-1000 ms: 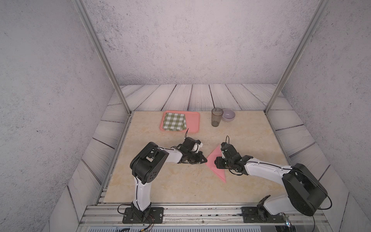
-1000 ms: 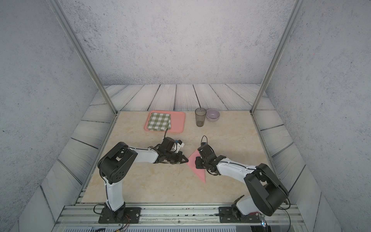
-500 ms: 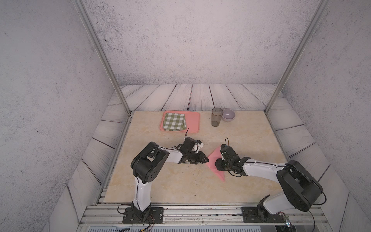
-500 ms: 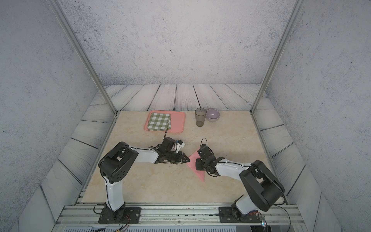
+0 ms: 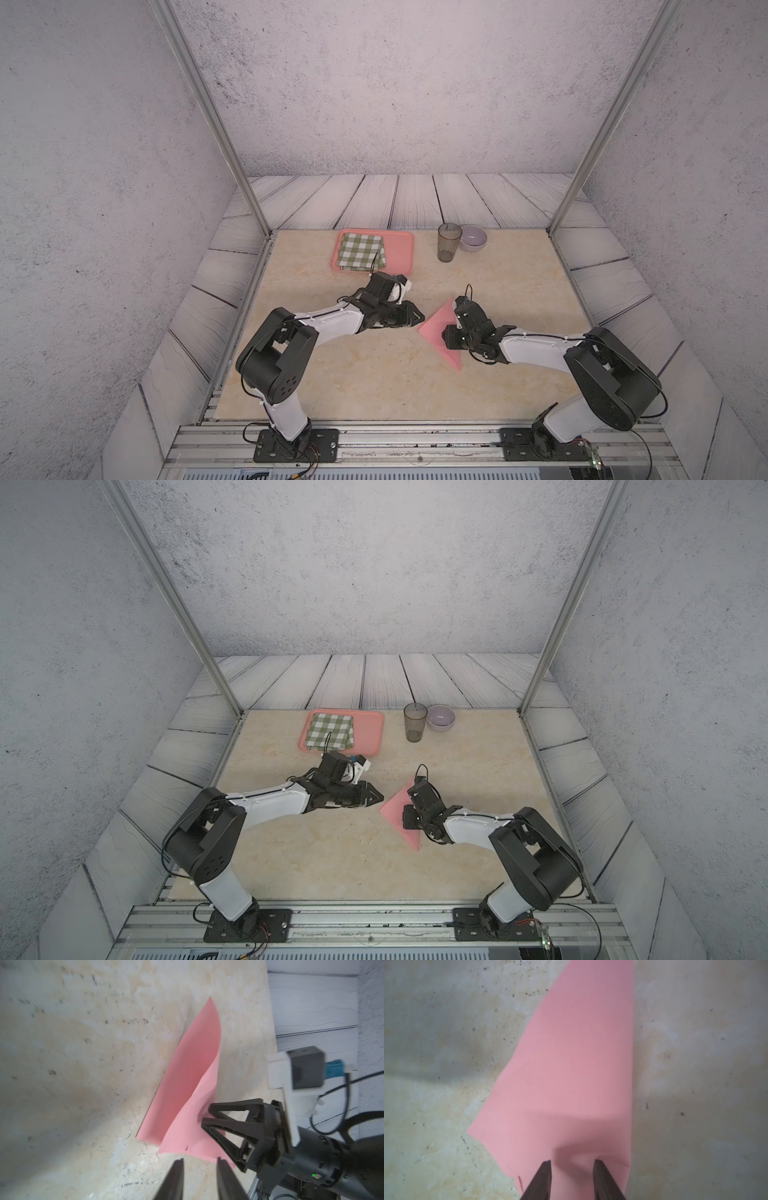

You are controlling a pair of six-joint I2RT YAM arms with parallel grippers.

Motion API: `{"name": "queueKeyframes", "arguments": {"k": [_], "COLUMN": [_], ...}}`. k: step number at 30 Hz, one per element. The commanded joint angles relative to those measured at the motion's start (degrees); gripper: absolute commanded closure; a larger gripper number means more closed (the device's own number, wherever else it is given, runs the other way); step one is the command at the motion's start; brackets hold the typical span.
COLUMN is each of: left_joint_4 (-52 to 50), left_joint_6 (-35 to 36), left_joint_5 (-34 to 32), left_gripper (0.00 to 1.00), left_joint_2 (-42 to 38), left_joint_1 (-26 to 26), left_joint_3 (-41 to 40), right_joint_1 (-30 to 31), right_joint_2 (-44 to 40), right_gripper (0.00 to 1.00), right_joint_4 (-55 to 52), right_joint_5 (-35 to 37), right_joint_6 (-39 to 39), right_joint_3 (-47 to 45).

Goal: Fold the square paper diagonally
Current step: Fold the paper at the center of the board.

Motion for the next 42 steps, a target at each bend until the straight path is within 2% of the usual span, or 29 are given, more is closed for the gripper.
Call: {"name": "queueKeyframes", "arguments": {"k": [1, 3, 6, 11, 15, 19, 26, 36, 42], "left_joint_4": [7.7, 12.1, 14.4, 27.7, 33.2, 31.2, 24.3, 20.5, 20.1], "left_joint_6": [-4.3, -5.3, -6.0, -11.1, -12.9, -11.6, -8.6, -8.8, -8.9], "left_joint_5": [4.3, 3.5, -0.3, -2.6, -4.6, -7.7, -7.7, -1.6, -2.4], "left_gripper": [0.87, 0.89, 1.00, 1.00, 1.00, 1.00, 1.00, 1.00, 1.00], "left_joint_2": [-3.3, -3.3, -1.0, 5.9, 8.6, 9.0, 11.3, 21.1, 25.9], "left_joint_1": [-1.5, -4.5, -8.2, -10.1, -10.1, -9.8, -7.6, -5.9, -5.3], "left_joint_3": [-3.9, -4.8, -3.9, -6.1, -8.5, -8.2, -0.8, 12.0, 14.3], "right_joint_1": [-0.3, -0.3, -0.6, -1.4, -2.4, -2.6, -2.5, -2.5, -2.6], "right_joint_2": [2.3, 2.6, 3.2, 4.2, 4.3, 4.0, 3.7, 3.3, 2.9], "right_gripper": [0.62, 0.62, 0.63, 0.65, 0.66, 0.69, 0.72, 0.75, 0.75], "right_joint_4": [-1.7, -1.1, -0.4, 0.4, 0.4, 0.9, 2.4, 3.0, 2.5], "right_joint_5": [-1.1, -1.8, -2.9, -5.4, -7.2, -7.9, -9.0, -10.1, -10.3], "right_joint_6": [1.1, 1.3, 1.8, 2.1, 2.6, 2.2, 1.4, 0.1, -0.3], "right_joint_3": [-1.2, -1.2, -1.3, -0.9, -0.8, -1.3, -3.2, -4.0, -4.1]}}
